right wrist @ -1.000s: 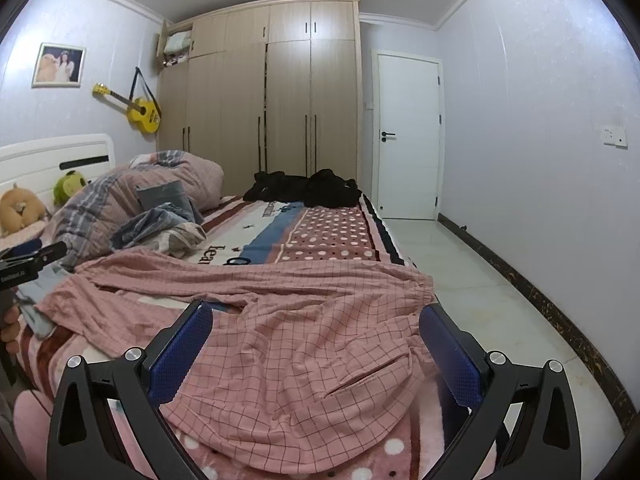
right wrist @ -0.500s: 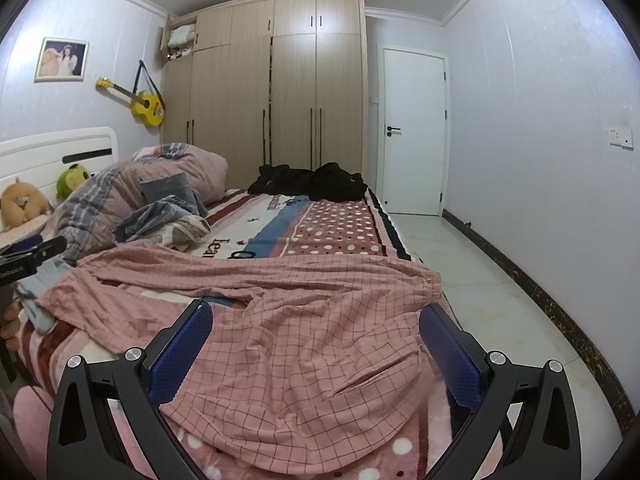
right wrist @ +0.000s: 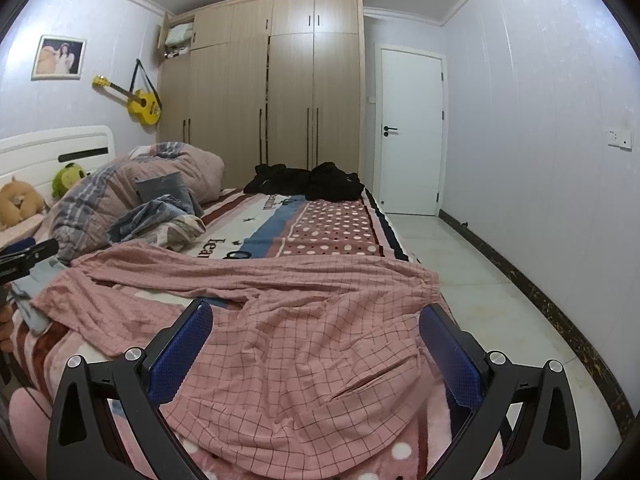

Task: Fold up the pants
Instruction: 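Lower both open grippers onto the pink checked pants legs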

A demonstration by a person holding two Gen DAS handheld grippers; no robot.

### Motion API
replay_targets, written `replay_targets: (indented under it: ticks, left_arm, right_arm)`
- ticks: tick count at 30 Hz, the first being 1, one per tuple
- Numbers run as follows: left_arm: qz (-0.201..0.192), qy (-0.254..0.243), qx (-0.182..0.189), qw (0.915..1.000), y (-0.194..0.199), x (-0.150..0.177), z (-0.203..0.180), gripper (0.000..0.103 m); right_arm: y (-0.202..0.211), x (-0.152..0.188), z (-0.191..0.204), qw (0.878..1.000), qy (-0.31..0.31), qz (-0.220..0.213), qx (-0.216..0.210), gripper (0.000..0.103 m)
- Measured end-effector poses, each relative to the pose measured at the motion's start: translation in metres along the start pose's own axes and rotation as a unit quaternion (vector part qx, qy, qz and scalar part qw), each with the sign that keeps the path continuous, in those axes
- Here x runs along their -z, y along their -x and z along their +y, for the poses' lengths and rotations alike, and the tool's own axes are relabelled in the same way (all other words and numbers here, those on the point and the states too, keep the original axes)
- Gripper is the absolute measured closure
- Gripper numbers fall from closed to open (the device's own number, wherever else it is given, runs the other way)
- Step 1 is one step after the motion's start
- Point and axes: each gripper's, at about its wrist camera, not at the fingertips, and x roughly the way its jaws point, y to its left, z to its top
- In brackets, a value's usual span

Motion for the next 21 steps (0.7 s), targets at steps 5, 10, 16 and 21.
replay_targets:
  ticks: [5, 10, 16, 21]
  left_arm:
    - [0.018, 0.019, -0.001, 0.9997, -0.006, 0.003, 0.011, 0.001]
    - [0.048, 0.034, -0.020, 0.9981, -0.021, 0.013, 0.027, 0.001]
    - [0.094, 0.053, -0.042, 0.9933, -0.045, 0.034, 0.049, 0.001]
    - [0.138, 0.078, -0.056, 0.9858, -0.071, 0.057, 0.070, 0.001]
  right_arm:
    - [-0.004, 0.005, -0.001, 1.000, 0.017, -0.006, -0.009, 0.000]
    - [-0.023, 0.014, -0.007, 0.999, 0.014, 0.035, -0.016, 0.000]
    - [-0.056, 0.038, -0.029, 0.995, -0.027, 0.089, -0.024, 0.000]
    - [-0.080, 0.058, -0.046, 0.991, -0.050, 0.122, -0.006, 0.001]
